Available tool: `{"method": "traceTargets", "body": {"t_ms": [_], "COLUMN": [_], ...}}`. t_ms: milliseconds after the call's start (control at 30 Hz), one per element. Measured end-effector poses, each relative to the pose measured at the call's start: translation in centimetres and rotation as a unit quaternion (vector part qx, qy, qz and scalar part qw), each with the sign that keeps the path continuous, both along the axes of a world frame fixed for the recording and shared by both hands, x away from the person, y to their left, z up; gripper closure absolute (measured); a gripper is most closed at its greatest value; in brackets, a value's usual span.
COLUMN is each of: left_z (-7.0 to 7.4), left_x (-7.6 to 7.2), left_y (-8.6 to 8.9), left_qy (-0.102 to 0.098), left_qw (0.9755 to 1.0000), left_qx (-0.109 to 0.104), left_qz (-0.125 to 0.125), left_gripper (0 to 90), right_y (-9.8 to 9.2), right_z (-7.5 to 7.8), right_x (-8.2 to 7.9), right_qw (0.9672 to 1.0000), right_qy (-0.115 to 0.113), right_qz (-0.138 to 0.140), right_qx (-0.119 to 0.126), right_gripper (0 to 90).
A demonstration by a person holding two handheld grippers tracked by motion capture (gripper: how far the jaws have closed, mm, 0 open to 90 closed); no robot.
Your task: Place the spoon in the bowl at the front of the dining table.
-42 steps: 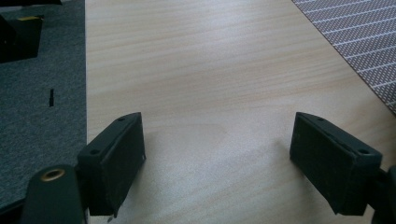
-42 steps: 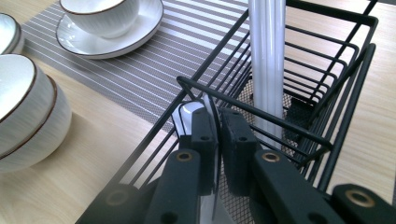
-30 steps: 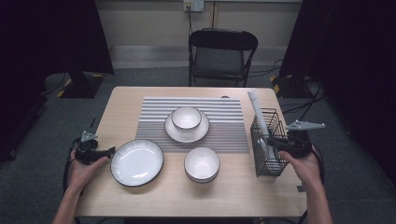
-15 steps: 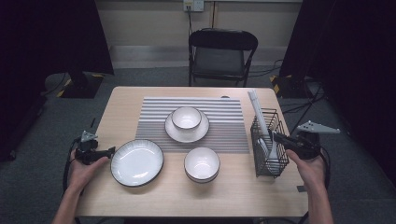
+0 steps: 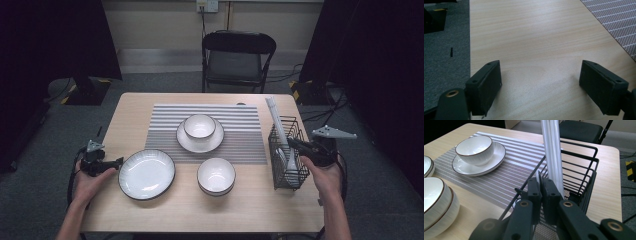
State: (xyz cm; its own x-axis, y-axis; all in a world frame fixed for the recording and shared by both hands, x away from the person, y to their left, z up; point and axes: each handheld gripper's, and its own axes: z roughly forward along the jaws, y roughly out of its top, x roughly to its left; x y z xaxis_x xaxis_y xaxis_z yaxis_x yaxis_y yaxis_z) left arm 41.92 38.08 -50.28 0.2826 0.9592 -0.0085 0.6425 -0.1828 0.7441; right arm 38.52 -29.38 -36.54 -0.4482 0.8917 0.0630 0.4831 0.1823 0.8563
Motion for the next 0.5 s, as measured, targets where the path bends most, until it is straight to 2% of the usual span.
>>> {"method": "traceTargets", "body": {"t_ms": [333, 467, 500], "left_z": [0.00, 0.00, 0.00], "left_x": [0.00, 0.00, 0.00], "left_y": [0.00, 0.00, 0.00], "left_qy": [0.000, 0.000, 0.000], "left_qw": [1.0000, 1.0000, 1.0000], "left_qx": [0.000, 0.000, 0.000], "left_qz": [0.000, 0.000, 0.000], "left_gripper": [17.6, 17.5, 17.5], "right_y": [-0.10, -0.51, -0.51], "right_z": [0.04, -0.08, -0.08], "right_x": [0.09, 0.01, 0.01], "right_qw": [0.9998, 0.9998, 0.9998], "right_qy": [-0.003, -0.006, -0.006], "right_qz": [-0.015, -0.015, -0.015], "right_qx": [-0.011, 0.015, 0.015], "right_gripper": [86.2, 86.3, 86.3]}}
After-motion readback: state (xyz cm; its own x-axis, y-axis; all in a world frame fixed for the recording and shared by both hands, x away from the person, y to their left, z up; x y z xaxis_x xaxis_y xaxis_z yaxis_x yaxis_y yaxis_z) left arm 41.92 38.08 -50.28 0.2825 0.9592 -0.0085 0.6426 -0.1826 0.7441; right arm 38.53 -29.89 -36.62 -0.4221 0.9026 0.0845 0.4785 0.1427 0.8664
